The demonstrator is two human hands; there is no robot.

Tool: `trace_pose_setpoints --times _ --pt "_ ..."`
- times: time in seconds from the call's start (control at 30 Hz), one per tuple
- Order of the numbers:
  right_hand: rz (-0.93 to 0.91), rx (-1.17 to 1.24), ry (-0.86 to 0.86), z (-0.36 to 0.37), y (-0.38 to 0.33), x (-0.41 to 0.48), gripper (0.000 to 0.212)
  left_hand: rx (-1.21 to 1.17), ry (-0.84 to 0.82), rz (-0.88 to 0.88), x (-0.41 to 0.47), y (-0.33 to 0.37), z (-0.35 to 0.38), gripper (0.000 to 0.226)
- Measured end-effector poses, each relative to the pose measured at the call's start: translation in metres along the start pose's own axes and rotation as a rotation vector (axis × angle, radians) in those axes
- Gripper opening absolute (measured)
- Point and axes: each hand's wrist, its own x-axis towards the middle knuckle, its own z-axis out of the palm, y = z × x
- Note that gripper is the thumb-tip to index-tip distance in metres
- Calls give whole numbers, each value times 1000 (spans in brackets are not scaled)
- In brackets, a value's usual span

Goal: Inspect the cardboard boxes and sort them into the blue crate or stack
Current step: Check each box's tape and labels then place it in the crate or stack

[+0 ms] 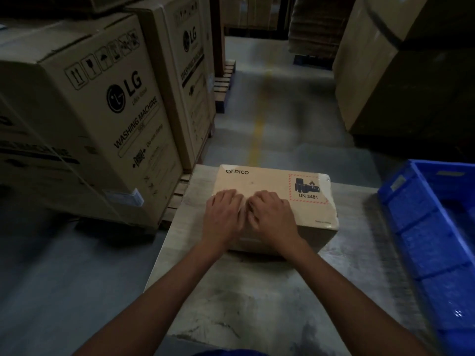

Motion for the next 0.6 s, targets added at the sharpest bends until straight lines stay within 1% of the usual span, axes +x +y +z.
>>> trace_pose_setpoints --times 0.03,0.07,0.17,0.23,0.33,0.4,0.47,0.53,0.6 --pt "0 2 -15 -3 2 8 29 9 -4 -8 9 2 -5 35" --pt "-3 20 -24 -5 5 14 30 -11 -29 -20 17 3 -9 36" --pt "14 42 -116 -3 12 25 51 -44 -196 -19 35 3 -12 57" --pt "27 32 -148 3 14 25 54 -24 -283 -14 38 1 -8 58" --pt "26 19 -160 5 14 23 55 -31 -304 -13 35 0 -8 57" --pt "7 -8 -204 -2 14 32 54 8 -270 21 41 0 -13 62" --pt "0 -26 -214 -10 17 47 55 -12 -231 43 52 -1 -17 57" --pt "64 10 -179 -14 22 55 63 -83 -253 62 62 -2 -14 56" --pt "147 10 -167 -8 26 55 65 -79 -302 81 64 3 -6 56"
